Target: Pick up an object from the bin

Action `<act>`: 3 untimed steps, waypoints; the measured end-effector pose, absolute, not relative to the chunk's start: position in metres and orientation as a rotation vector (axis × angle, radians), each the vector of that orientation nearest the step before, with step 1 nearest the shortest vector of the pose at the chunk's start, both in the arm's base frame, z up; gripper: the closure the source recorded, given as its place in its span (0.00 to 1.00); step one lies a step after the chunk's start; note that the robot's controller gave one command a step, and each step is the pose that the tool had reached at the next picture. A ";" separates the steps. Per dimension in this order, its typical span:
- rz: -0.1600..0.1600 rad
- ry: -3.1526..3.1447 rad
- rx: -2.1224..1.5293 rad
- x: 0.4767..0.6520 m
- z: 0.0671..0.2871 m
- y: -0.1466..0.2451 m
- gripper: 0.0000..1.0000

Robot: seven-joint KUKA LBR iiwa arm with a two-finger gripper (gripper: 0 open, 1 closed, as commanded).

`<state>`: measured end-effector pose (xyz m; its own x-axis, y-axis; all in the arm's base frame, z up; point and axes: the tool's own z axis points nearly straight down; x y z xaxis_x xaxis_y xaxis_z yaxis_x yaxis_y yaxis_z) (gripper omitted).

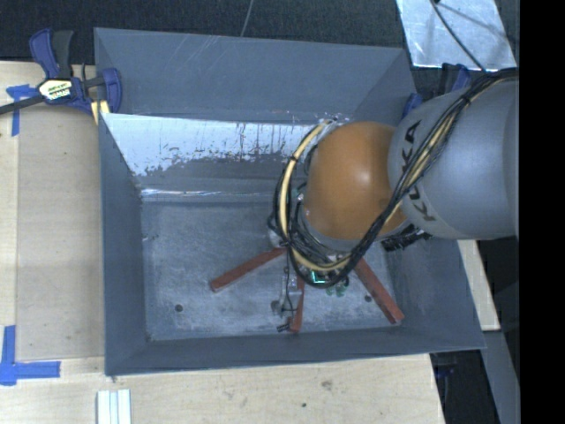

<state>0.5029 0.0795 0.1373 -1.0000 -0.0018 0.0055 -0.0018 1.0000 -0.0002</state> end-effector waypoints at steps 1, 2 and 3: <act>-0.001 -3.144 0.000 0.505 0.141 0.079 0.00; -0.003 -3.153 -0.060 0.554 0.094 0.083 0.00; -0.001 -3.148 -0.106 0.569 0.073 0.087 0.00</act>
Offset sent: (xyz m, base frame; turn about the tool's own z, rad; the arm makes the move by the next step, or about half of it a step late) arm 0.0645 0.0043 -0.0673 0.0562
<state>0.5693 0.0865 0.0733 -0.9977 0.0674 -0.0079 0.0674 0.9977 0.0007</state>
